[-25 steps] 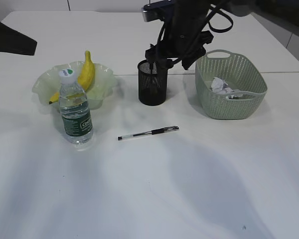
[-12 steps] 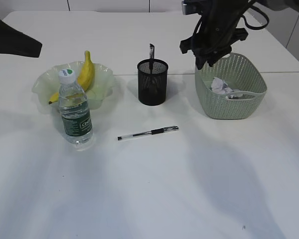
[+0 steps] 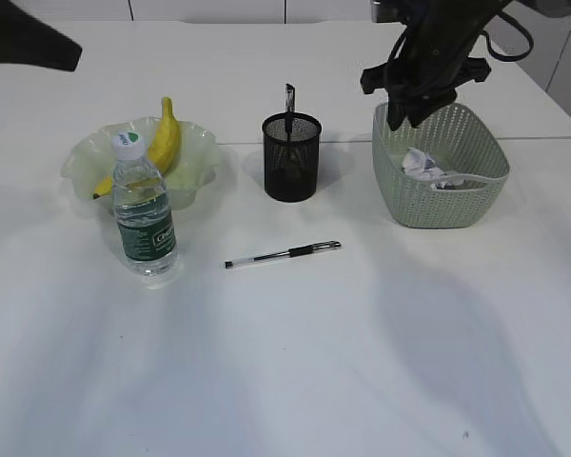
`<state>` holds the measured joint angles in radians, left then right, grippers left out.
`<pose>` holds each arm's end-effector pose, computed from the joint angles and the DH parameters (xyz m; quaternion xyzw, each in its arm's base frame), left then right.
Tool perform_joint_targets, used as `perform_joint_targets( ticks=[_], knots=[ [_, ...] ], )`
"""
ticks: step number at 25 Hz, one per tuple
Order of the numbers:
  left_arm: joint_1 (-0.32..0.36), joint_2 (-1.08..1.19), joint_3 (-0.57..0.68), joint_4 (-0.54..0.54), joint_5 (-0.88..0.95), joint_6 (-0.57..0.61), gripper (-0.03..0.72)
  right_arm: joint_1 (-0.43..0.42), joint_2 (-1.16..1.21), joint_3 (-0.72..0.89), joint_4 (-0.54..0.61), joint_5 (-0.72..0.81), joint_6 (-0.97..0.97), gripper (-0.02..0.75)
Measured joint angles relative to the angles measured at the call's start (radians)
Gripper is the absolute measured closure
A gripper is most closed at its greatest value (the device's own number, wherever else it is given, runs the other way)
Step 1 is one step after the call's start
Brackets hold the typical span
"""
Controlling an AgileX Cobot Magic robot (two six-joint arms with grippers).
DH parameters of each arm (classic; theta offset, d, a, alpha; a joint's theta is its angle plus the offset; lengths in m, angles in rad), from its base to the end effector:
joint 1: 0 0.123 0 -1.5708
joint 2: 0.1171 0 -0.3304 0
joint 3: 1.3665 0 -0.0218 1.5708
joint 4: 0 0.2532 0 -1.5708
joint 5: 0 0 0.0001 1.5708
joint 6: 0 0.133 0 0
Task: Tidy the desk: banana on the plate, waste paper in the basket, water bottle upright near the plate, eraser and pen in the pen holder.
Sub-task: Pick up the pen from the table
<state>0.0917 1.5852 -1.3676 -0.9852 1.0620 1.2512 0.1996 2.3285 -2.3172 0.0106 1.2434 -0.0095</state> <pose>0.3604 -0.0641 0.3671 0.3498 0.8054 -0.2484 0.4091 0.5452 0.1116 0.2534 -0.1016 0.9744 0.0242 0.1989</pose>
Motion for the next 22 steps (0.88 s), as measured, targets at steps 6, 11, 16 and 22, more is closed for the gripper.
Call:
perform_joint_targets(
  ticks=[6, 11, 16, 22],
  knots=[
    [-0.076, 0.027, -0.101, 0.098, -0.122, -0.002, 0.342, -0.060, 0.000, 0.000, 0.041, 0.000, 0.010, 0.383],
    [-0.151, 0.099, -0.103, 0.155, -0.130, -0.022, 0.232, -0.070, 0.000, 0.000, 0.041, 0.000, -0.007, 0.302],
    [-0.245, 0.159, -0.103, 0.248, -0.145, -0.032, 0.216, -0.070, 0.000, 0.000, 0.042, 0.000, -0.145, 0.294],
    [-0.312, 0.219, -0.128, 0.294, -0.189, -0.053, 0.215, -0.070, 0.000, 0.000, 0.033, 0.000, -0.314, 0.294]
  ],
)
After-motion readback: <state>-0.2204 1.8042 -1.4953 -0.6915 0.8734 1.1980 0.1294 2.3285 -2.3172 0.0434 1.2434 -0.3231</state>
